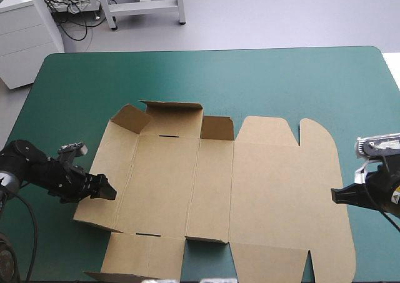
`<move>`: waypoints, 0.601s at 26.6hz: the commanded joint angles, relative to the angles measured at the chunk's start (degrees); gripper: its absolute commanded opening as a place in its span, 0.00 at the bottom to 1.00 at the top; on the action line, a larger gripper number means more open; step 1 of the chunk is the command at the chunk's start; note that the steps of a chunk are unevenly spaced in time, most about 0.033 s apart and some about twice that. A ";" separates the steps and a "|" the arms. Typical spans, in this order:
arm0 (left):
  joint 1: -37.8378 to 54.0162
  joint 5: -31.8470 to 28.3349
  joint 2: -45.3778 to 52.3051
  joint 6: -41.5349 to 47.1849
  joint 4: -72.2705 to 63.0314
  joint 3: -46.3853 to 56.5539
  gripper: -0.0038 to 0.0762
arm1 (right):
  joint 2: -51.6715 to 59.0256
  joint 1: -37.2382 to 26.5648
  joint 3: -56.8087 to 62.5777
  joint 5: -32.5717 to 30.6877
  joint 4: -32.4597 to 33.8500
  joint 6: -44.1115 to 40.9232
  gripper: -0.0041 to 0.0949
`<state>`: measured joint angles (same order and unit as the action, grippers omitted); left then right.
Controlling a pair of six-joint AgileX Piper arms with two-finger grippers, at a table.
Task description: Fold the box
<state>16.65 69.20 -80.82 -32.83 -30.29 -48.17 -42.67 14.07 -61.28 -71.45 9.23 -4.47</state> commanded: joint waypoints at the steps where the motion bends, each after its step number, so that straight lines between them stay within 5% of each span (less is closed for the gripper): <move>1: -0.37 5.68 0.19 -0.28 -3.50 -0.98 0.74 | -0.26 -0.24 -1.24 2.46 0.92 0.57 0.02; 16: -0.52 5.68 -0.82 1.01 -5.14 -0.02 0.58 | -0.26 -0.24 -1.24 2.46 0.71 0.57 0.02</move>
<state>16.60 68.86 -82.67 -32.39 -32.61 -48.01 -42.67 14.07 -61.28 -71.45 9.19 -4.47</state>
